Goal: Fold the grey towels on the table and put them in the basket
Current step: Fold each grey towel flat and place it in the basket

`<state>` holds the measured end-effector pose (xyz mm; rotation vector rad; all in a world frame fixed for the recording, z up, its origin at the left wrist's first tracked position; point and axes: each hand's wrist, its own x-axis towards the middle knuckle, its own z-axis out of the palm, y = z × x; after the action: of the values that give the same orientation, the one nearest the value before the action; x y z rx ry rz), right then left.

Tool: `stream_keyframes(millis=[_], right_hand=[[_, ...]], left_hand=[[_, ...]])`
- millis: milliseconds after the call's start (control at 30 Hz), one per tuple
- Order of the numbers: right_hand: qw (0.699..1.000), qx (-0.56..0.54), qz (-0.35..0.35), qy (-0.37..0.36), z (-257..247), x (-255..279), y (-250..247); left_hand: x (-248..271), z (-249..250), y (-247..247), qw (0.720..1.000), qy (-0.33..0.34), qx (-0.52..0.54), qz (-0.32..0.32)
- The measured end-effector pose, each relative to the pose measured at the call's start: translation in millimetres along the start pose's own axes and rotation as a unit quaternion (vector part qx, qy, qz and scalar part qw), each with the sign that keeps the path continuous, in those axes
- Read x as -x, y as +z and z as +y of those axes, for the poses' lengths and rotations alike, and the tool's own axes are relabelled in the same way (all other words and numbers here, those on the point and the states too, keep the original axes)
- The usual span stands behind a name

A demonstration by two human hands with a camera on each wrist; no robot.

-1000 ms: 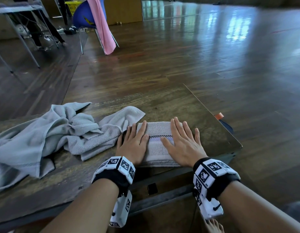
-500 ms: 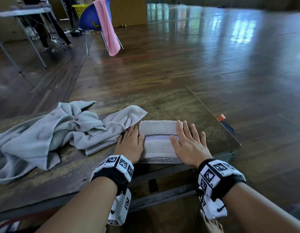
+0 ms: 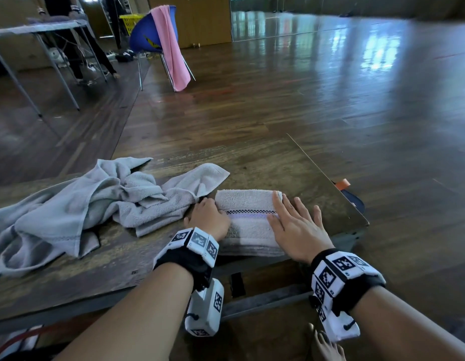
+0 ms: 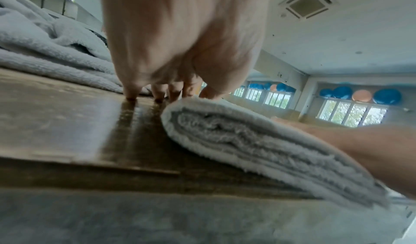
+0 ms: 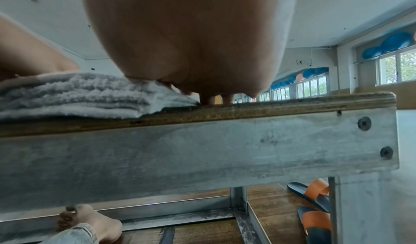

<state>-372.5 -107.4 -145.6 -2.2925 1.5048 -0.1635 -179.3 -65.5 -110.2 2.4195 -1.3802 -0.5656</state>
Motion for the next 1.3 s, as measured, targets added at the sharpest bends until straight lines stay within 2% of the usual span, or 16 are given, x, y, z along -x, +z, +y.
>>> stream_keyframes(millis=[233, 367, 533, 767, 967, 1300], right_hand=[[0.998, -0.012, 0.056, -0.027, 0.9, 8.8, 0.8], [0.998, -0.056, 0.039, -0.014, 2.9, 10.2, -6.1], [0.987, -0.154, 0.049, -0.011, 1.3, 11.3, -19.8], [0.980, -0.187, 0.069, 0.011, -0.4, 11.8, -26.4], [0.940, -0.321, 0.116, 0.019, -5.4, 9.1, -33.8], [0.902, -0.411, 0.122, -0.041, -21.8, 2.4, -31.6]], left_hand=[[8.7, 12.8, -12.3, 0.998, -0.019, 0.059, -0.025], [9.7, 15.3, -12.3, 0.991, -0.021, 0.135, 0.002], [14.7, 21.5, -16.1, 0.968, -0.008, 0.252, 0.005], [28.2, 38.2, -29.7, 0.933, 0.062, 0.354, -0.032], [31.5, 39.0, -33.3, 0.912, 0.068, 0.404, -0.035], [32.6, 0.5, -31.0, 0.895, 0.032, 0.444, 0.024]])
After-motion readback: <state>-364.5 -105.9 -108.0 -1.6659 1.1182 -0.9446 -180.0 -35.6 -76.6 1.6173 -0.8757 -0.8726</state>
